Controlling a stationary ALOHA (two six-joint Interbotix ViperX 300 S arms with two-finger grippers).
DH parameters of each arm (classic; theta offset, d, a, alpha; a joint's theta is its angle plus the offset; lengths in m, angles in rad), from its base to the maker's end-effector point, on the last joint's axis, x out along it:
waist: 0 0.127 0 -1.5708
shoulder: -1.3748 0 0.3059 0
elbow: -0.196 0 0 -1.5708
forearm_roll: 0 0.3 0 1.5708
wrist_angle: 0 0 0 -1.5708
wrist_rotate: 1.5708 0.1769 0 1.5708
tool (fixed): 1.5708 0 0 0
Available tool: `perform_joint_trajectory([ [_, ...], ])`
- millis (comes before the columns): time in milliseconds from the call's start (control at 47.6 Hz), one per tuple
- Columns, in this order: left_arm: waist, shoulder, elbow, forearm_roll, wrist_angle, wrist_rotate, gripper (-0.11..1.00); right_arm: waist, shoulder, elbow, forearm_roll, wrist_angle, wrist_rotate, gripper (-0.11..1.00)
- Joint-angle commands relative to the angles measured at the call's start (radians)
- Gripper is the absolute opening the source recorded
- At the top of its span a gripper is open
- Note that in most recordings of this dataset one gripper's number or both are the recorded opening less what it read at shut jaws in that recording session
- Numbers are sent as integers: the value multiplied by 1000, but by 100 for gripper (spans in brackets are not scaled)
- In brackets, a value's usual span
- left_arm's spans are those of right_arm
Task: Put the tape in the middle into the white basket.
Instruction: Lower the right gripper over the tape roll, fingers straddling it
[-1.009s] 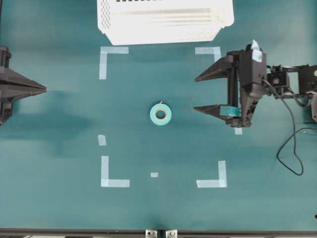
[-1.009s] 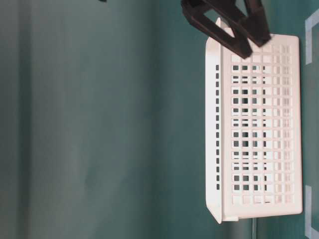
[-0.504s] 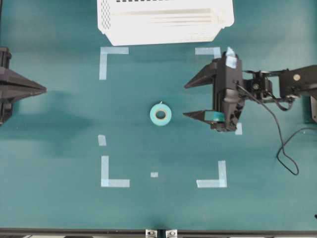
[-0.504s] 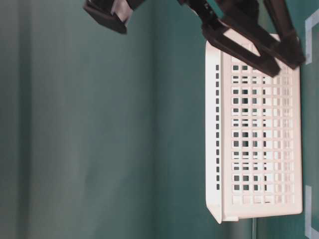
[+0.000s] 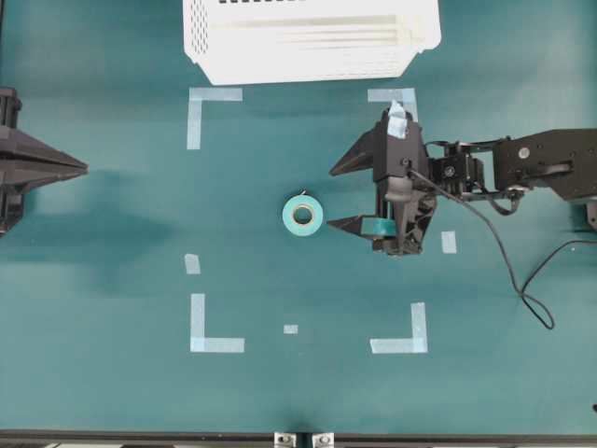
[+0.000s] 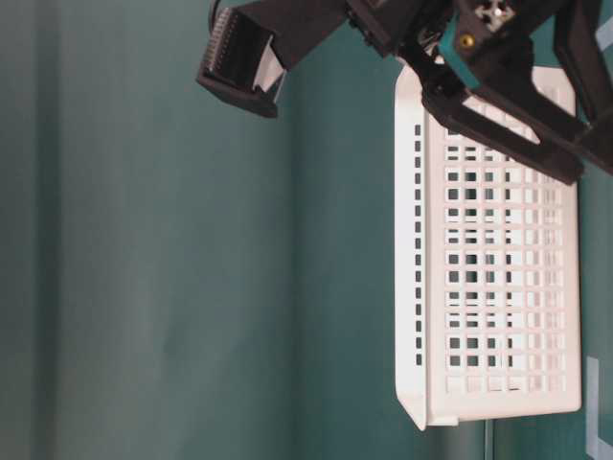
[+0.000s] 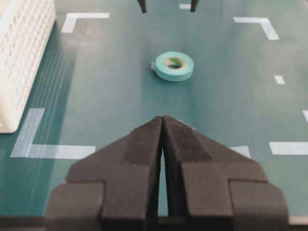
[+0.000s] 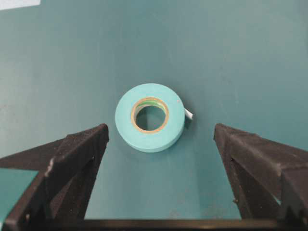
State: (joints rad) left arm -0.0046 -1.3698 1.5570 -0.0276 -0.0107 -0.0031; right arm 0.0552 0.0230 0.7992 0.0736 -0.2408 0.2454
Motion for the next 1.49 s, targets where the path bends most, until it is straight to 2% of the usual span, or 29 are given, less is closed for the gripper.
perform_joint_trajectory([
  [0, 0, 9, -12, 0, -5, 0, -11, 11, 2, -28, 0, -3, 3, 99],
  [294, 0, 9, -11, -2, -5, 0, -11, 20, 40, -49, 5, 0, 8, 99],
  [546, 0, 9, -11, -2, -5, 0, -11, 21, 74, -67, 0, 0, 55, 99],
  [1471, 0, 9, -11, 0, -5, 0, -11, 29, 166, -137, 0, 31, 64, 99],
])
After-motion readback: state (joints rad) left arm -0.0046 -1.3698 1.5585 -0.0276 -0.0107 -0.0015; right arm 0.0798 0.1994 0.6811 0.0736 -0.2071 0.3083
